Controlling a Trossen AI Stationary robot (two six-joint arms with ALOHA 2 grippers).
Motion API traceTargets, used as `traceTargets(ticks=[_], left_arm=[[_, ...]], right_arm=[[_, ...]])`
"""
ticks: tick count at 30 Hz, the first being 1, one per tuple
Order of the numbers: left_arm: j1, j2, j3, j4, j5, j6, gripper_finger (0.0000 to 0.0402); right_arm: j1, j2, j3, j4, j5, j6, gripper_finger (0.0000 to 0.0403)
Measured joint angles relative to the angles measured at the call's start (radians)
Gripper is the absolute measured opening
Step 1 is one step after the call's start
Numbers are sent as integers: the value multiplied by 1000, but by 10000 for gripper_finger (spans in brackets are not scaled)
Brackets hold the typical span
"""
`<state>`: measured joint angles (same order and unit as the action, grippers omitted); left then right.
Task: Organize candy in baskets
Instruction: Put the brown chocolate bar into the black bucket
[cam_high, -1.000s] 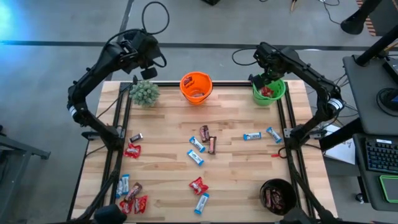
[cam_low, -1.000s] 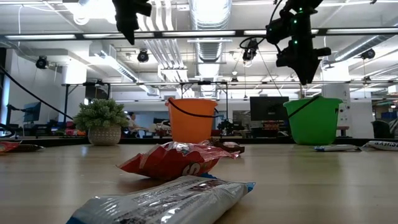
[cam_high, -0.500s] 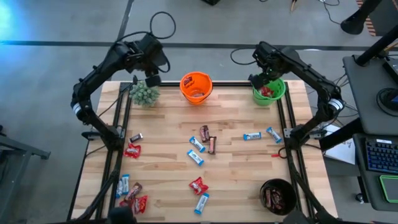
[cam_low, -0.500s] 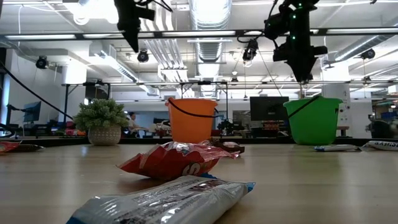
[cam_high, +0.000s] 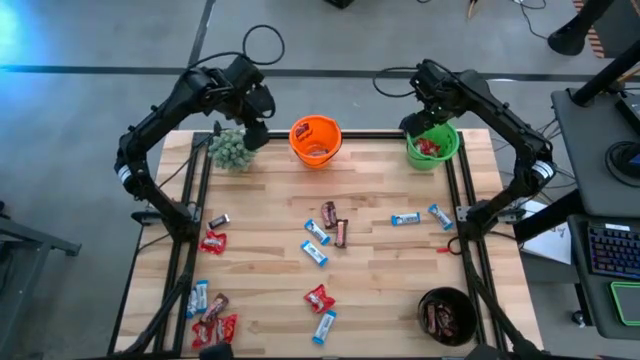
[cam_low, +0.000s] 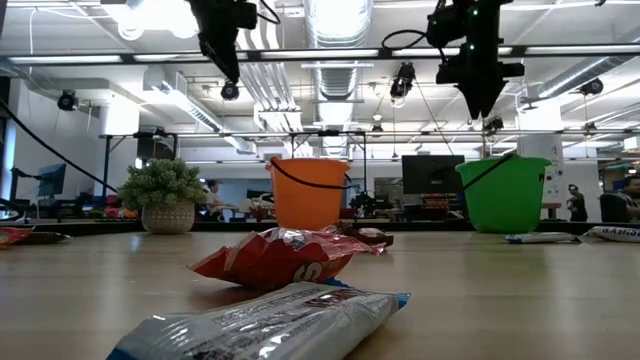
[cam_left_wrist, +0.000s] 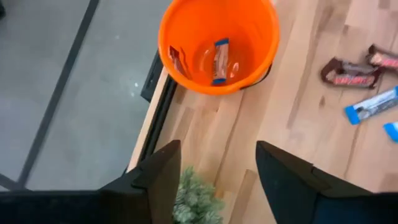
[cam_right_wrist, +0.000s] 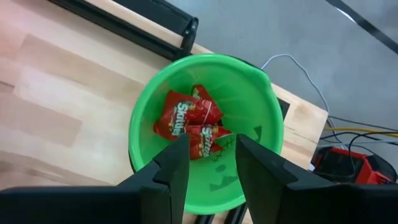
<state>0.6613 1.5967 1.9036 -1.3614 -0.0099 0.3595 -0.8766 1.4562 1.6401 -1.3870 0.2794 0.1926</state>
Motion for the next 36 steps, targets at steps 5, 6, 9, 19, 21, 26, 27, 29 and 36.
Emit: traceTargets(ticks=[5,6,9,19,21,26,27,29,36], left_arm=[[-30,33,0,33,80,-112,210],[-40,39,0,33,104,-123,210],[-76,61,-2,32,131,-132,210],[-197,123,-41,48,132,-59,208],[-231,131,-54,52,133,-26,208],[-312,162,-94,72,133,52,208],[-327,173,-94,72,133,64,208],[-351,194,-92,72,133,75,208],[-393,263,-84,174,131,-107,208]], right_arm=[[36,-19,13,-45,-2,44,119],[46,-24,15,-58,-2,48,118],[78,-41,23,-100,0,68,116],[167,-158,20,-184,-2,177,114],[177,-187,20,-185,-8,191,114],[179,-248,19,-185,-46,202,114],[179,-258,19,-185,-47,202,114],[179,-276,19,-185,-48,202,114],[179,-318,18,-185,-53,169,114]])
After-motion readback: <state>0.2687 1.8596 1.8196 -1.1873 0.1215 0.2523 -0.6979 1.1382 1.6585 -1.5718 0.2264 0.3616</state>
